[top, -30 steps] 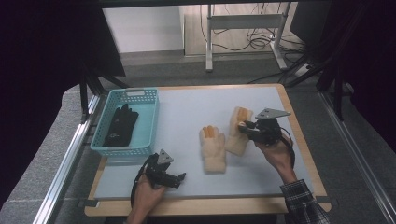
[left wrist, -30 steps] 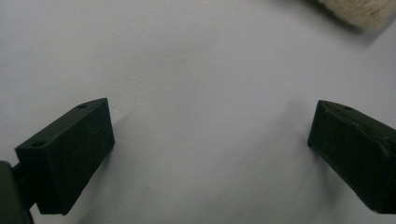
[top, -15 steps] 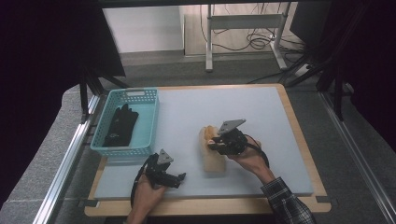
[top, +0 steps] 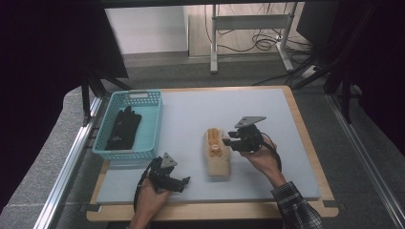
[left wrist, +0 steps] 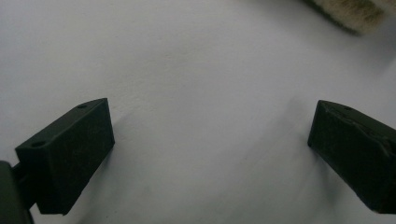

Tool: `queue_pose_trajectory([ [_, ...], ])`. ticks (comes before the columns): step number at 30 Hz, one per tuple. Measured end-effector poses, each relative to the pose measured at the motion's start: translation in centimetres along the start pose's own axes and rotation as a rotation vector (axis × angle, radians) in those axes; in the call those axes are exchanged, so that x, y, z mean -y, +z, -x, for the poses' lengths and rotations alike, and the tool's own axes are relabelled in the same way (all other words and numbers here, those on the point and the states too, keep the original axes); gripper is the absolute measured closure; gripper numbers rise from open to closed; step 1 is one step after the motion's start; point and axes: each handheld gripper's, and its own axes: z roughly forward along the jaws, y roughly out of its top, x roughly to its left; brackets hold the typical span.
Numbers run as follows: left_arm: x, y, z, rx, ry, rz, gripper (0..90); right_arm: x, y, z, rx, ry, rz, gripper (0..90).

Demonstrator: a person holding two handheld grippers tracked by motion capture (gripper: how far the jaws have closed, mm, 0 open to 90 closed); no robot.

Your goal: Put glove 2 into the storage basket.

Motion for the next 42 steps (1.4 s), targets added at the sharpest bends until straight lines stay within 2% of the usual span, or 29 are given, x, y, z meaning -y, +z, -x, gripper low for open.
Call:
queue_pose_trajectory([
  [2,0.0,0.0,0.0,0.001,-0.001,0.0,0.7,0.3,-0.3,0.6,0.026,0.021,-0.011,69.1],
  [4,0.0,0.0,0.0,0.001,-0.001,0.0,0.7,0.7,-0.1,0.9,0.021,0.033,-0.017,70.0],
  [9,0.0,0.0,0.0,0.001,-0.001,0.0,0.7,1.3,1.6,1.2,0.016,0.058,-0.025,61.6],
  [10,0.0,0.0,0.0,0.001,-0.001,0.0,0.7,1.3,1.6,1.2,0.016,0.058,-0.025,61.6],
  [11,0.0,0.0,0.0,0.001,-0.001,0.0,0.7,1.3,2.6,1.5,0.018,0.073,-0.03,59.9],
  [14,0.0,0.0,0.0,0.001,-0.001,0.0,0.7,1.4,4.0,2.1,0.007,0.101,-0.046,60.9],
  [15,0.0,0.0,0.0,0.001,-0.001,0.0,0.7,1.5,4.4,2.2,0.008,0.105,-0.055,63.0],
  [17,0.0,0.0,0.0,0.001,0.0,0.0,0.7,1.9,5.6,2.5,-0.013,0.111,-0.099,75.6],
  [19,0.0,0.0,0.0,0.0,0.0,0.0,0.7,2.2,5.8,2.4,-0.03,0.116,-0.085,84.3],
  [20,0.0,0.0,0.0,0.001,0.0,0.0,0.7,2.2,5.5,2.4,-0.028,0.122,-0.077,85.3],
  [24,0.0,0.0,0.0,0.001,0.0,0.0,0.7,1.6,3.4,2.1,0.043,0.115,-0.028,86.0],
  [27,0.0,0.0,0.0,0.0,0.0,0.0,0.7,1.5,2.8,2.3,0.052,0.122,-0.011,84.4],
  [28,0.0,0.0,0.0,0.0,0.0,0.0,0.7,1.4,2.5,2.5,0.085,0.104,-0.008,74.2],
  [29,0.0,0.0,0.0,0.0,0.0,0.0,0.7,1.4,2.4,2.6,0.097,0.094,-0.005,72.4],
  [31,0.0,0.0,0.0,0.0,-0.001,0.0,0.7,1.6,1.9,2.9,0.092,0.094,0.01,69.3],
  [35,0.0,0.0,0.0,0.0,-0.001,0.0,0.7,2.2,0.6,2.9,0.087,0.101,0.026,69.1],
  [38,0.0,0.0,0.0,0.0,0.0,0.0,0.7,3.4,-0.7,2.2,0.056,0.075,-0.002,75.0],
  [42,0.0,0.0,0.0,0.0,-0.001,0.0,0.7,5.2,-1.2,0.9,0.002,0.06,-0.036,84.5],
])
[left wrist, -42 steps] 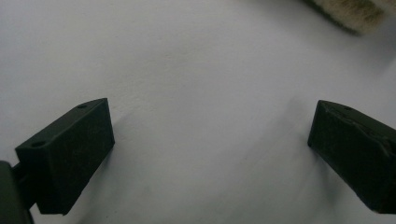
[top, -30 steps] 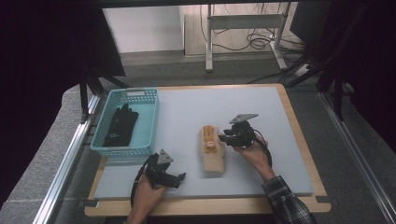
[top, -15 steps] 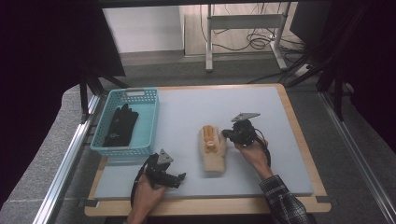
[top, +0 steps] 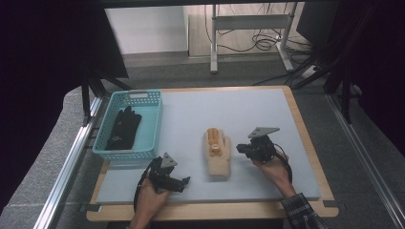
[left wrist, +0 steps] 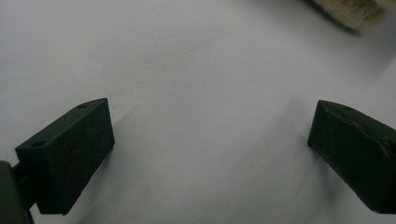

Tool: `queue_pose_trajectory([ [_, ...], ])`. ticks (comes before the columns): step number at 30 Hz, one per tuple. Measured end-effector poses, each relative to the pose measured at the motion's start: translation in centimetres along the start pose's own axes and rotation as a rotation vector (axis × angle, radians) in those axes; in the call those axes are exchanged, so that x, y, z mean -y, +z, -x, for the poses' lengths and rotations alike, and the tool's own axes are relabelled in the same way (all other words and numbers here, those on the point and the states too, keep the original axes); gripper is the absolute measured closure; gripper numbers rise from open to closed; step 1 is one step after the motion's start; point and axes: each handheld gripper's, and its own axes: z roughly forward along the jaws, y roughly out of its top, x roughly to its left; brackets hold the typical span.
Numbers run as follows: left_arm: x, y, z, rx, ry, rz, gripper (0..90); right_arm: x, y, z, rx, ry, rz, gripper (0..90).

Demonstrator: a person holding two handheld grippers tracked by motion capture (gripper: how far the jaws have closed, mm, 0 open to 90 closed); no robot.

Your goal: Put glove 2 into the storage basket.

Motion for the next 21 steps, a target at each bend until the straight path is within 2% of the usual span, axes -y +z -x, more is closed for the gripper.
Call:
queue_pose_trajectory([
  [2,0.0,0.0,0.0,0.0,0.001,0.0,0.7,0.9,0.2,-0.7,-0.033,-0.008,-0.02,86.9],
  [3,0.0,0.0,0.0,0.0,0.001,0.0,0.7,0.9,0.2,-0.7,-0.033,-0.008,-0.02,86.9],
  [4,0.0,0.0,0.0,-0.001,0.001,0.0,0.7,1.8,0.6,-1.6,-0.062,-0.026,-0.041,87.8],
  [5,0.0,0.0,0.0,-0.001,0.001,0.0,0.7,1.8,0.6,-1.6,-0.062,-0.026,-0.041,87.8],
  [6,0.0,0.0,0.0,-0.001,0.001,0.0,0.7,2.3,1.1,-2.3,-0.078,-0.037,-0.054,88.0],
  [9,0.0,0.0,0.0,0.0,0.001,0.0,0.7,2.6,1.9,-3.2,-0.088,-0.051,-0.068,88.2],
  [14,0.0,0.0,0.0,0.0,0.001,0.0,0.7,2.3,2.4,-3.8,-0.103,-0.05,-0.061,88.2],
  [21,0.0,0.0,0.0,0.0,0.001,0.0,0.7,1.2,4.3,-5.6,-0.127,-0.07,-0.047,87.7],
])
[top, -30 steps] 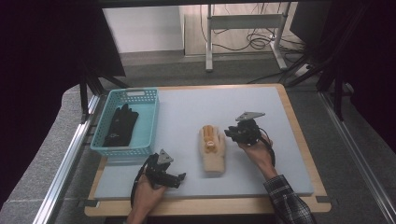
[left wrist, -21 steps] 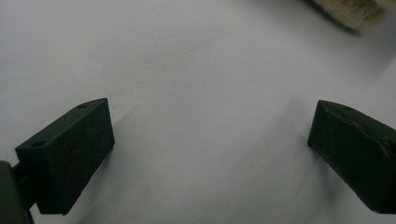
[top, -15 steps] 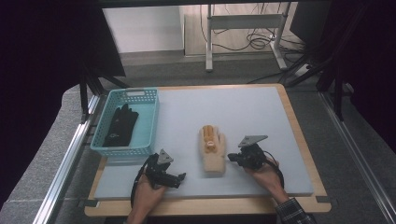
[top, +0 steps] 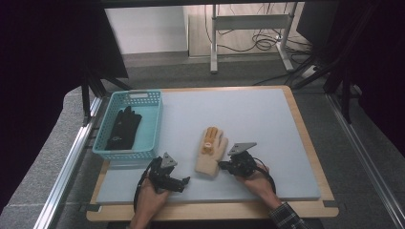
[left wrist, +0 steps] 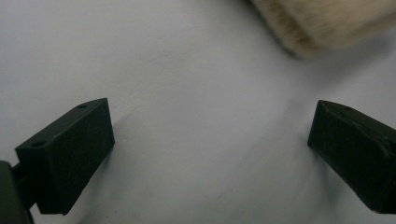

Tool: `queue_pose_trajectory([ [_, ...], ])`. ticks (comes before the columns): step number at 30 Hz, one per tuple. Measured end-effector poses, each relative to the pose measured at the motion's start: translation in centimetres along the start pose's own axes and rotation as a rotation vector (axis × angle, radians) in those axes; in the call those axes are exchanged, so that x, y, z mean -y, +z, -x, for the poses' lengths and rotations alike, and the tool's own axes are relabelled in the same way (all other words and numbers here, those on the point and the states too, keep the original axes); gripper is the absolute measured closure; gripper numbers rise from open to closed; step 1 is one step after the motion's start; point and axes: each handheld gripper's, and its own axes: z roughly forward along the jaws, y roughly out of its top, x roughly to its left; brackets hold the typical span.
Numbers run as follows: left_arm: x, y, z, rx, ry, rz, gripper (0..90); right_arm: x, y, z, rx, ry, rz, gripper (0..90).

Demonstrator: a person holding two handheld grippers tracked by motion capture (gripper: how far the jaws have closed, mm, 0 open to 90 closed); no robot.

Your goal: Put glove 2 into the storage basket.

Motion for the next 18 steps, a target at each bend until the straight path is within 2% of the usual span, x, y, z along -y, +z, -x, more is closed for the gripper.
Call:
queue_pose_trajectory([
  [1,0.0,0.0,0.0,0.0,-0.001,0.0,0.7,-0.6,0.8,-0.4,-0.005,-0.009,0.001,87.4],
  [11,0.0,0.0,0.0,0.0,-0.001,0.0,0.8,-2.8,3.6,-1.9,-0.002,-0.03,0.007,85.4],
  [15,0.0,0.0,0.0,0.0,-0.001,0.0,0.8,-3.1,4.0,-2.1,0.004,-0.04,0.014,83.9],
  [18,0.0,0.0,0.0,0.001,-0.001,0.0,0.8,-3.0,3.6,-2.1,0.011,-0.042,0.008,79.5],
])
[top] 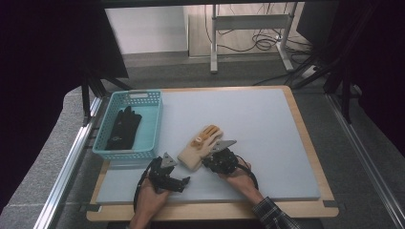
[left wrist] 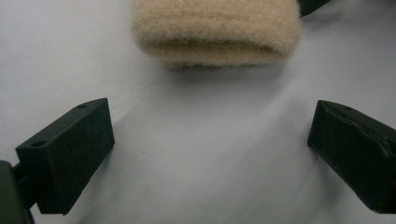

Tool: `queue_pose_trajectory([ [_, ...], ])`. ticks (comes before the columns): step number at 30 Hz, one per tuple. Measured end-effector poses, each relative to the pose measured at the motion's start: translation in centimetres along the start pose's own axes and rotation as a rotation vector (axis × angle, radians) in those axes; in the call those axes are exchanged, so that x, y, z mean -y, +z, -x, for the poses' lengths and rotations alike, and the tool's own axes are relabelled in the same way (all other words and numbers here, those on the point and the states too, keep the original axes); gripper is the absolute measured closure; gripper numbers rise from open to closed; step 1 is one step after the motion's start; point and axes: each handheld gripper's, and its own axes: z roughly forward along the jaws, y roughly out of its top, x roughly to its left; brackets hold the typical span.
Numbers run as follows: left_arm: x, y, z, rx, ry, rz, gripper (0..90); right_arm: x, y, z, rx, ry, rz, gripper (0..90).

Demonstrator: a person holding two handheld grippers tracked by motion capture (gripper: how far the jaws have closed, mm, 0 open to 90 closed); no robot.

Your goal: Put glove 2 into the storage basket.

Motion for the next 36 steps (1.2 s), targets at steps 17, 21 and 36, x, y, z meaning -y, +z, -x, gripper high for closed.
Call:
queue_pose_trajectory([
  [17,0.0,0.0,0.0,-0.001,0.0,0.001,0.8,3.0,-5.6,2.5,0.208,0.063,0.04,31.5],
  [21,0.0,0.0,0.0,-0.001,0.0,0.001,0.8,4.2,-7.0,3.4,0.246,0.089,0.045,25.4],
  [36,0.0,0.0,0.0,-0.002,0.0,0.001,0.8,8.6,-10.8,6.9,0.349,0.176,0.023,10.5],
])
